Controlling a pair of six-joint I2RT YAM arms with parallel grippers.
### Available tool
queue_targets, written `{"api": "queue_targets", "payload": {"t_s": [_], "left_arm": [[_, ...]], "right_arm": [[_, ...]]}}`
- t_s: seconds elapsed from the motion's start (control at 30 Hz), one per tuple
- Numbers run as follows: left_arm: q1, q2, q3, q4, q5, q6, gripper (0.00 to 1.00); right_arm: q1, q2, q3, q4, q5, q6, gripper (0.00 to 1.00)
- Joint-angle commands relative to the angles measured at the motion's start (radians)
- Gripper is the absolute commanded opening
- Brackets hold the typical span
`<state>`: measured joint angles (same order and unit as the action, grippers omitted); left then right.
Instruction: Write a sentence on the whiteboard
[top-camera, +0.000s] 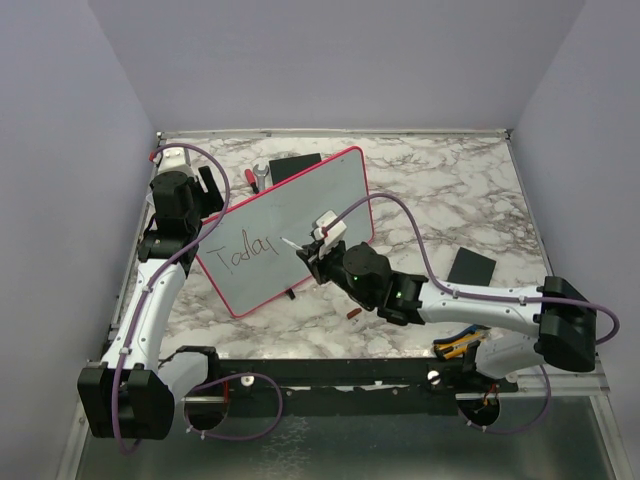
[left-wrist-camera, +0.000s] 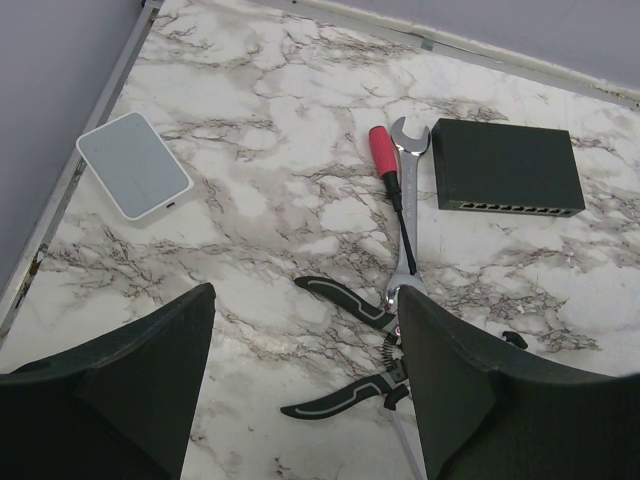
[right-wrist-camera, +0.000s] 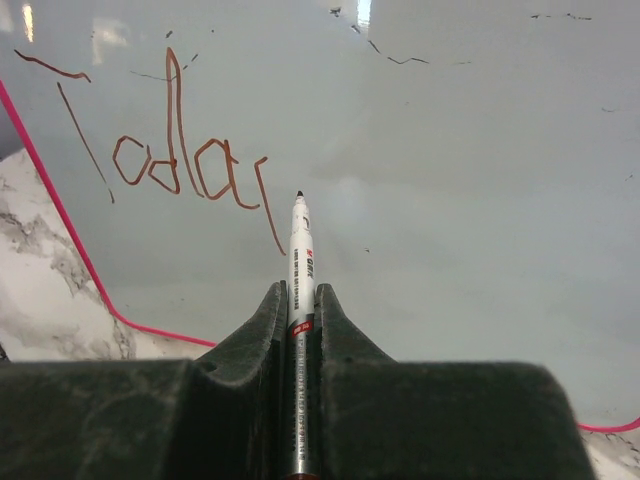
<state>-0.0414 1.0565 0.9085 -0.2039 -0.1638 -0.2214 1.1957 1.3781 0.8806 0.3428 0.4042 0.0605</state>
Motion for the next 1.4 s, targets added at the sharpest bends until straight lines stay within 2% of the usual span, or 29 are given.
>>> {"api": "queue_targets", "payload": {"t_s": [0.0,0.67,1.37], "left_arm": [[-0.002,-0.003,-0.014,-0.013,0.026,-0.002,0.75],[-0.003,-0.007,-0.016,-0.014,0.027,0.000,0.75],[-0.003,-0.003,-0.015,-0.013,0.030,-0.001,0.75]], "right_arm": [[-0.002,0.039,0.043,0.056,0.042,-0.030,0.00],[-0.002,0.093,0.045,0.071,0.067,-0.038,0.00],[0.037,0.172,0.022,-0.007,-0.131,0.086,0.00]]}}
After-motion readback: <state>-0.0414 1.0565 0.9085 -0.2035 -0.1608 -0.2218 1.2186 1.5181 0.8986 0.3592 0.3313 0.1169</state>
